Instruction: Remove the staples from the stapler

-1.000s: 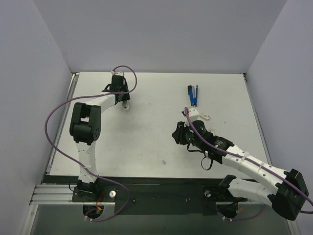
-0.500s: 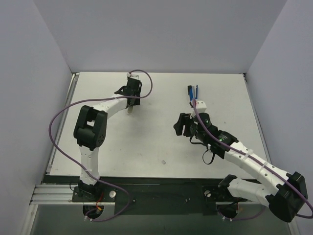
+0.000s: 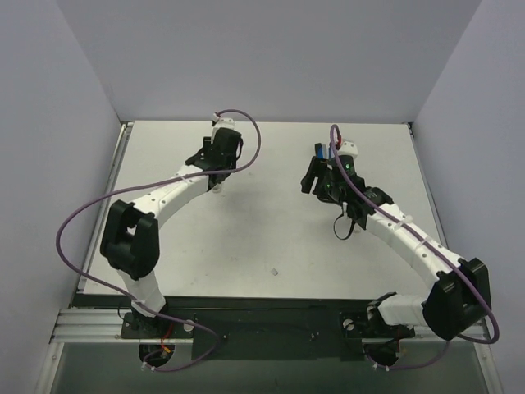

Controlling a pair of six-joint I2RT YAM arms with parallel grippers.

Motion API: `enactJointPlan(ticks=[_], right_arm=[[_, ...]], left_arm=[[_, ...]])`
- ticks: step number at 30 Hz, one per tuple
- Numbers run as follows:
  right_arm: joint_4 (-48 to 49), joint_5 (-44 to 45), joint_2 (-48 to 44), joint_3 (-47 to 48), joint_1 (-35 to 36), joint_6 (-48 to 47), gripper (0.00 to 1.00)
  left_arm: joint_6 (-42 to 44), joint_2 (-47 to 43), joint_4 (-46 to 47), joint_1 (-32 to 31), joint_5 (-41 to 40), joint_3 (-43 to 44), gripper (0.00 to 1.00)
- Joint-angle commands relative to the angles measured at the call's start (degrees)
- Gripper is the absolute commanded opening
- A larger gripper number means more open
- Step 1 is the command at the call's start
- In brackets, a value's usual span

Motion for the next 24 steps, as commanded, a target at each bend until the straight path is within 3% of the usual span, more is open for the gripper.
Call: enactJointPlan(ticks=[1,10,17,24], right_arm=[[-1.25,2.05,5.02,5.76,-4.24,1.09,0.64],[-3.18,9.87,24.00,20.25,-8.91,-3.03,0.63],[-9.16,9.54,40.86,35.99,-13.21,-5.41,0.62],[-11.62,5.58,49.93,46.80,-18.05,-3.92,0.62]], left_arm=[[-5.02,-9.22,2.54,-3.83,0.24,-6.12,0.55],[-9.87,-20.13,23.36,-13.76,10.94,-29.14,0.53],[-9.17,-21.45,28.98,-17.72,17.72,-35.22,0.53],[-5.48,-17.07,33.75,-18.52,25.28,-36.99,0.53]])
